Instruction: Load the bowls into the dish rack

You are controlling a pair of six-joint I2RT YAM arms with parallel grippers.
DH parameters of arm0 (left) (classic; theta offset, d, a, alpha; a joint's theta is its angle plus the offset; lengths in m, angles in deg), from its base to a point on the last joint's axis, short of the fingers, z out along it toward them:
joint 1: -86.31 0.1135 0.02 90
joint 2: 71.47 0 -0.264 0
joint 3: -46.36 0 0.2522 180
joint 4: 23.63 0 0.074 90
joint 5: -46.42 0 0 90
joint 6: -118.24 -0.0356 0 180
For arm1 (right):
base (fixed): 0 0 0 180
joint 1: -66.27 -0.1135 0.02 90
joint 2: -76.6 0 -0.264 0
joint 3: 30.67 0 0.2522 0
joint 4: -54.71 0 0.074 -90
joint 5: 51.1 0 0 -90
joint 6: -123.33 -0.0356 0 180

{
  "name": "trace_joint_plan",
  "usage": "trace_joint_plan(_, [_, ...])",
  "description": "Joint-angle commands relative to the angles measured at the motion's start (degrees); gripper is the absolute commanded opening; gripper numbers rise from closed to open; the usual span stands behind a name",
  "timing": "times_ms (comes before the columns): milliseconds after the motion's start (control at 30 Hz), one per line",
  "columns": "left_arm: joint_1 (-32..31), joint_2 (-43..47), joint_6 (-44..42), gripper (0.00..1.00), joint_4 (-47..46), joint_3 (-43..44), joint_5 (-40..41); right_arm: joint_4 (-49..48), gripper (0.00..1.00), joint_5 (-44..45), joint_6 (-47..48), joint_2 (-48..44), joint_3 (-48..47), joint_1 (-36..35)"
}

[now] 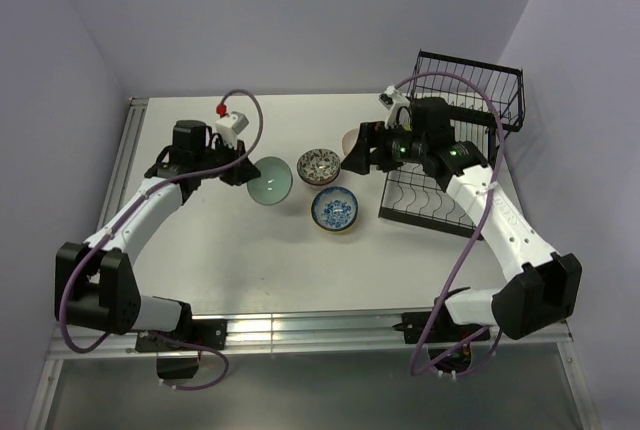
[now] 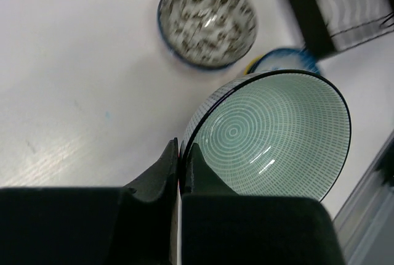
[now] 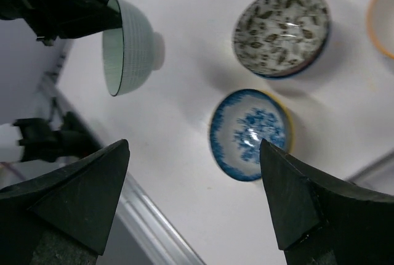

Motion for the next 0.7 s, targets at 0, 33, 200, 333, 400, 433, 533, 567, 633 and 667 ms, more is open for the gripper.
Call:
trace_joint_plan(0, [-0.08, 3.85, 13.38, 0.00, -11.42, 3.84, -6.25, -6.46, 0.93, -9.94, -9.05, 1.76, -3.10, -0.90])
trace_joint_plan(33, [-0.08, 4.03, 14.18, 0.00, -11.77, 4.20, -6.51, -8.47, 0.94, -12.65, -12.02, 2.46, -3.28, -1.07])
trace_joint_plan(200, [-0.17, 3.33, 20.59, 0.00, -13.52, 5.96, -8.44, -16.03, 0.98, -16.02, -21.36, 2.47, -2.14, -2.13])
trace_joint_plan(333, [-0.60, 3.42, 24.73, 0.00, -17.75, 5.08, -9.15, -19.91, 1.00, -16.11, -25.84, 2.46, -1.26, -3.80])
trace_joint_plan(400, [-1.13, 3.41, 25.96, 0.00, -18.62, 4.82, -8.89, -20.09, 1.00, -15.85, -27.16, 3.60, -1.61, -4.41])
trace_joint_plan(433, [-1.39, 3.33, 26.32, 0.00, -18.89, 4.64, -8.63, -19.83, 1.00, -15.67, -28.30, 4.04, -1.87, -5.02])
trace_joint_plan(533, [-2.27, 2.89, 27.20, 0.00, -19.33, 4.46, -8.27, -20.09, 1.00, -14.79, -29.63, 5.10, -2.23, -5.73])
trace_joint_plan(567, [-2.45, 2.97, 27.20, 0.00, -19.33, 4.55, -8.01, -20.26, 1.00, -14.62, -29.98, 5.28, -2.23, -6.25])
trace_joint_plan(633, [-3.06, 2.80, 27.55, 0.00, -19.51, 4.46, -7.83, -20.35, 1.00, -14.53, -30.60, 6.15, -2.40, -6.78])
trace_joint_plan(667, [-3.15, 2.71, 27.55, 0.00, -19.33, 4.64, -7.75, -20.18, 1.00, -14.44, -30.51, 6.50, -2.66, -7.40])
